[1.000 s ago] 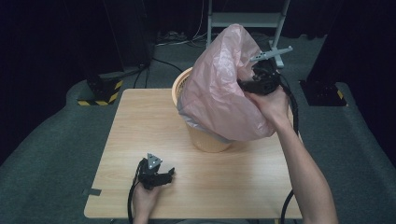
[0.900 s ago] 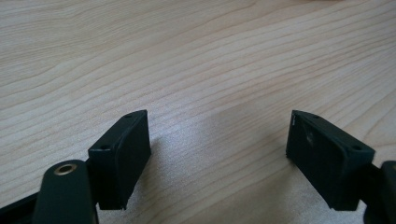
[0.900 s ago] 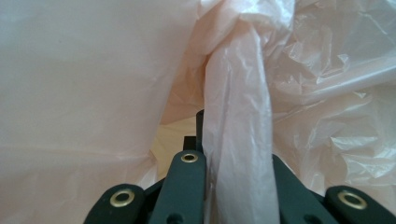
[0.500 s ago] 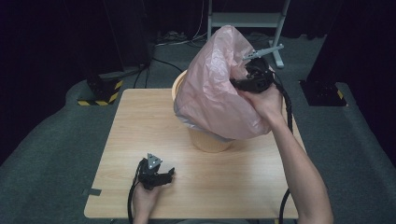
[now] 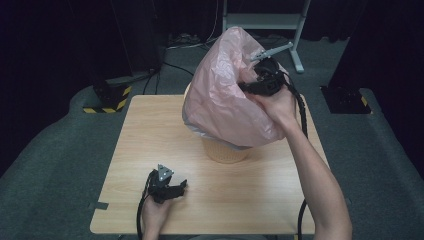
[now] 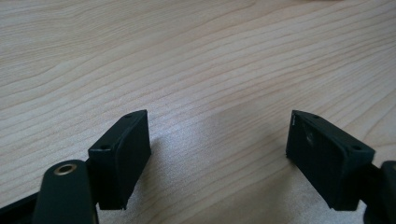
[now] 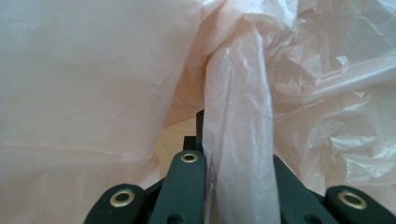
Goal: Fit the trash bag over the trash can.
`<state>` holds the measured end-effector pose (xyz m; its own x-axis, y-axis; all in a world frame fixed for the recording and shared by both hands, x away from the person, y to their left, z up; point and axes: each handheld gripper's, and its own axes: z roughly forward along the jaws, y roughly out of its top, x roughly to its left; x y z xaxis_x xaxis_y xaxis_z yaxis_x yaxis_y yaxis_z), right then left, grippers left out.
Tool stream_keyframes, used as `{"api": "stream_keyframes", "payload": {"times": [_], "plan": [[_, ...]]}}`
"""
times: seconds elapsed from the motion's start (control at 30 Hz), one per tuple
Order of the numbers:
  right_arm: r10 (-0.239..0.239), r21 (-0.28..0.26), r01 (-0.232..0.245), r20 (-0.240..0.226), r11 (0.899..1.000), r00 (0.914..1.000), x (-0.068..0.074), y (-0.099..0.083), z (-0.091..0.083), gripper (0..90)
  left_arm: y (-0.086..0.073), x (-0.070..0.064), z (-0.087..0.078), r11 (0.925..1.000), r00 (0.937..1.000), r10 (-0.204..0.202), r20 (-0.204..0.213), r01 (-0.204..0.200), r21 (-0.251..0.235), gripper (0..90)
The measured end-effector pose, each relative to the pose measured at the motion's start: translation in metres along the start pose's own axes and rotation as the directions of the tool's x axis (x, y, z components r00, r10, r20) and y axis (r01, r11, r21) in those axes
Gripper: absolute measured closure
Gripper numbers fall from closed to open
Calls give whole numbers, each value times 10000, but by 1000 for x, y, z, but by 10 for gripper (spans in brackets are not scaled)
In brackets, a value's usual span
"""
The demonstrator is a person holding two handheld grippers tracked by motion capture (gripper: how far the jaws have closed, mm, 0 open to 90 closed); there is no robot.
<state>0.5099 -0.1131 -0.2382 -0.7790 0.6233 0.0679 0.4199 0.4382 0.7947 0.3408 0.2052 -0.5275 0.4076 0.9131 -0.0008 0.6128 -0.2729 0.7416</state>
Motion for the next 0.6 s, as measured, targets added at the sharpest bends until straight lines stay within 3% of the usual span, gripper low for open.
{"api": "stream_keyframes", "payload": {"times": [0.6], "plan": [[44,564,-38,-102,9984,9999,1,6,18,880,0,0,0,10000,10000,-5,4,5,1,219]]}}
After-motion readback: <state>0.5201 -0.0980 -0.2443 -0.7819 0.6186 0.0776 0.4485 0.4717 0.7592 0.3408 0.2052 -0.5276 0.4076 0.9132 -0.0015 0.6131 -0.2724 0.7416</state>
